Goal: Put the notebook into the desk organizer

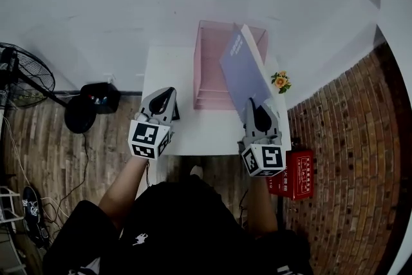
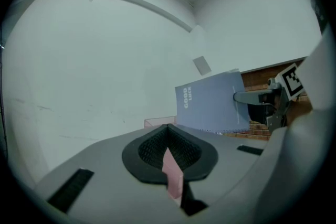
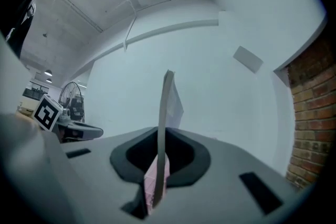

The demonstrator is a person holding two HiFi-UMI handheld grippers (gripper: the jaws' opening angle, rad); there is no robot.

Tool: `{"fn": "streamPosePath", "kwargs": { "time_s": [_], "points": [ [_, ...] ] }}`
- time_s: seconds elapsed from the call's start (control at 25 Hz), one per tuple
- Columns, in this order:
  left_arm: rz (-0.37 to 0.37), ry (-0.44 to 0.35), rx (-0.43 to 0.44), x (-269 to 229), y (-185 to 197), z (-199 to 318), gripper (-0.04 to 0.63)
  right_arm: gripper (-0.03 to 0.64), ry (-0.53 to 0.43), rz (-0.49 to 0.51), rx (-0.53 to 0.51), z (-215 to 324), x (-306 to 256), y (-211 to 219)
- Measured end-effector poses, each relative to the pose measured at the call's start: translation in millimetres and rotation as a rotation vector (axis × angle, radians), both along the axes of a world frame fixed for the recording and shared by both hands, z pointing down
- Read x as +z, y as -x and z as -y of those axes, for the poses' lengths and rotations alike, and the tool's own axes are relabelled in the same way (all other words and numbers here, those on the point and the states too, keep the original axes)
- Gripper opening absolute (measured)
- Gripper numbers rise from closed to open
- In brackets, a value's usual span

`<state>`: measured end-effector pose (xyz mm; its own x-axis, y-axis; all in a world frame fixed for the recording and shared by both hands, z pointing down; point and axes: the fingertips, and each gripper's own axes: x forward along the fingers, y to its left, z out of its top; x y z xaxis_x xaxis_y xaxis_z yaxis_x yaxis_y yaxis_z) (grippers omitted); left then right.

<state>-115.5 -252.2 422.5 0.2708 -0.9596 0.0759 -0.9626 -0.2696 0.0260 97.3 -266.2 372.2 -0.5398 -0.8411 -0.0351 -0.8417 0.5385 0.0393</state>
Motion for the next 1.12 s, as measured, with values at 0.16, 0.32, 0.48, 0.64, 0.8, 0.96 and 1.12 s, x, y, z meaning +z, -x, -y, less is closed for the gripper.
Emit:
{"fn": "streamPosePath", "kwargs": {
  "time_s": [0.16,0.32,0.48,0.64,0.8,0.96,1.12],
  "points": [
    [0.003,0.010,-0.038,0.3,-6.4,12.4,0.002,0.031,-0.013,0.009,-0.027,26.6,1.5,1.7],
    [0.027,0.010,-0.075,3.0,-11.8,23.0,0.002,0.031,-0.038,0.000,-0.054,51.0,8.1,9.1],
    [0.049,0.013,-0.085,8.9,-15.3,33.0,0.002,0.031,-0.045,0.010,-0.062,70.5,14.8,20.0],
    [0.041,0.027,-0.081,13.6,-12.2,43.4,0.002,0.031,-0.029,0.024,-0.053,83.7,22.0,35.2],
    [0.048,0.024,-0.047,13.9,-3.7,58.9,0.002,0.031,-0.025,0.028,-0.026,95.8,24.5,53.5],
    [0.051,0.032,0.006,14.3,6.1,72.9,0.002,0.031,-0.013,0.042,0.021,104.7,25.5,70.2],
    [0.047,0.038,0.052,13.8,18.7,86.7,0.002,0.031,0.003,0.066,0.068,111.1,28.2,88.3]
  ]
}}
